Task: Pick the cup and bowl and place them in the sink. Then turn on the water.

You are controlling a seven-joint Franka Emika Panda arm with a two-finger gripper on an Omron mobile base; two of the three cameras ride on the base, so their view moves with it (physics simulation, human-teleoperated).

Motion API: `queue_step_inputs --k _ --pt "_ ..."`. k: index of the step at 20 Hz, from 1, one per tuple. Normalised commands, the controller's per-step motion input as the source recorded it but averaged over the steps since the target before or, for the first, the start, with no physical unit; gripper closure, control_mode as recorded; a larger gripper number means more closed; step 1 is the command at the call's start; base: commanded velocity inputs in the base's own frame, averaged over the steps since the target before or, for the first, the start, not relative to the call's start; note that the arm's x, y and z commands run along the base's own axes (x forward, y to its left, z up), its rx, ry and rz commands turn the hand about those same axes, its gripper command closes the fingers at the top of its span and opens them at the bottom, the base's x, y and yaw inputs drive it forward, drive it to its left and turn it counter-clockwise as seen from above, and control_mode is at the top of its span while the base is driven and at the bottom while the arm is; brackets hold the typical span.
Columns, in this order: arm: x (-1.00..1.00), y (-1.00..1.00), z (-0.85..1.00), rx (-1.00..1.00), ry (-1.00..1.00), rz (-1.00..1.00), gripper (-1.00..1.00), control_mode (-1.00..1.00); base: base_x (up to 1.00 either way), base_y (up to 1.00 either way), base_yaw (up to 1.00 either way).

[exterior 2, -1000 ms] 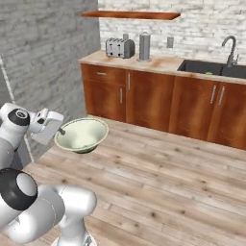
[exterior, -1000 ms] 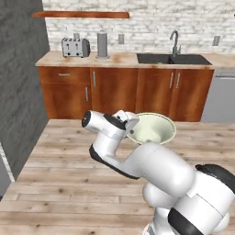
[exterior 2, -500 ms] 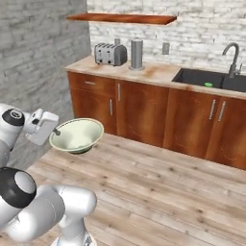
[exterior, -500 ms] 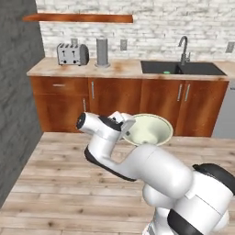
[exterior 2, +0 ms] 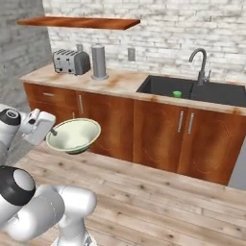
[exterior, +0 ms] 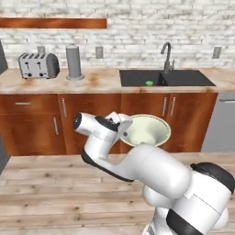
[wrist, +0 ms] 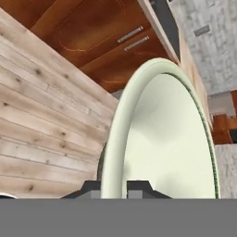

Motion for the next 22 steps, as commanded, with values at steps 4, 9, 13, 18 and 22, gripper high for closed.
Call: queue_step_inputs --k 4,9,13,18,22 --pt "0.00 0.00 0.00 0.00 0.00 0.00 1.00 1.00 0.79 -0.43 -0.45" --pt "0.00 0.00 0.00 0.00 0.00 0.00 1.00 1.00 0.81 -0.02 -0.34" --pt "0.00 0.00 0.00 0.00 0.00 0.00 1.00 1.00 0.98 -0.13 -0.07" --pt "0.00 0.00 0.00 0.00 0.00 0.00 1.00 1.00 1.00 -0.41 0.00" --pt "0.00 0.00 0.00 0.00 0.00 0.00 1.00 1.00 0.89 -0.74 0.07"
